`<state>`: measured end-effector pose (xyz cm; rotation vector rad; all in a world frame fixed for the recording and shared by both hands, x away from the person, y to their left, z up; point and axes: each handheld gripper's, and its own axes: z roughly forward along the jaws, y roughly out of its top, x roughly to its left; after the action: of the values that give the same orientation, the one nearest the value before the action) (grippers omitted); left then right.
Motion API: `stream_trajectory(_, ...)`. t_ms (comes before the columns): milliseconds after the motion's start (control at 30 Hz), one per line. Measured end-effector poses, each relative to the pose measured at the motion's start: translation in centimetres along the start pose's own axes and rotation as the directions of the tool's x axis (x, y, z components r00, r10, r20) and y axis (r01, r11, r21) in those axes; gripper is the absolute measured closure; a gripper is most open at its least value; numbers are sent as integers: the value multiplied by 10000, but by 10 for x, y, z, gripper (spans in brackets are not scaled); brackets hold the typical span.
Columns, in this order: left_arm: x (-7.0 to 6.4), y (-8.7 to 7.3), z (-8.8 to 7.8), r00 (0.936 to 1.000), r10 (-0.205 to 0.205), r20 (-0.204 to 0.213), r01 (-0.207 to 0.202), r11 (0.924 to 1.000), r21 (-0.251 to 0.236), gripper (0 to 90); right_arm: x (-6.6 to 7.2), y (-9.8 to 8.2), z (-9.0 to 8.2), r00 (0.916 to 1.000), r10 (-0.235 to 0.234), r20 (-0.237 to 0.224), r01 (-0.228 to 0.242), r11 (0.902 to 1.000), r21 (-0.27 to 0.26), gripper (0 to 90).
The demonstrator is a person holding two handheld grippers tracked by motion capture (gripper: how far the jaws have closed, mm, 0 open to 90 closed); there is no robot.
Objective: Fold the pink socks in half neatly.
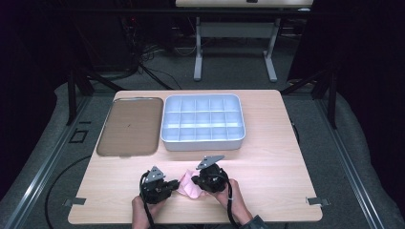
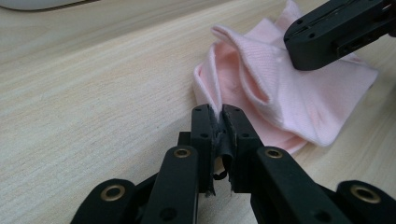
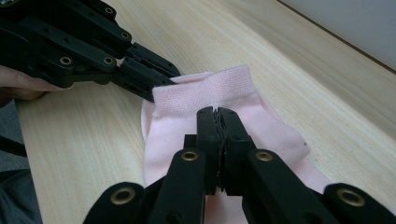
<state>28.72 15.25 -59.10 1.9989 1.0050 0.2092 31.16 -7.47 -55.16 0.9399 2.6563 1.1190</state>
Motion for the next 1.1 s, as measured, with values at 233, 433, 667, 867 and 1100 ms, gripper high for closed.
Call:
stream_trajectory(233,0,0,0,10000,0,18,0,10000,3,833,4,4,6,9999,-106,-32,106,9999,-19,882)
stream_trajectory(433,1,0,0,9999,-63,111,63,10000,5,832,7,5,19,9994,-287,171,278,9983,522,875)
stream_trajectory(667,1,0,0,10000,25,61,-25,10000,22,828,7,4,22,9976,-693,90,684,9944,809,634)
stream_trajectory(867,0,0,0,10000,77,9,-77,10000,12,829,-1,-1,-14,9983,-315,491,316,9995,4,390)
stream_trajectory(1100,-1,0,0,10000,85,-31,-85,10000,2,828,-21,-20,-51,9868,434,1559,-371,9984,-431,348)
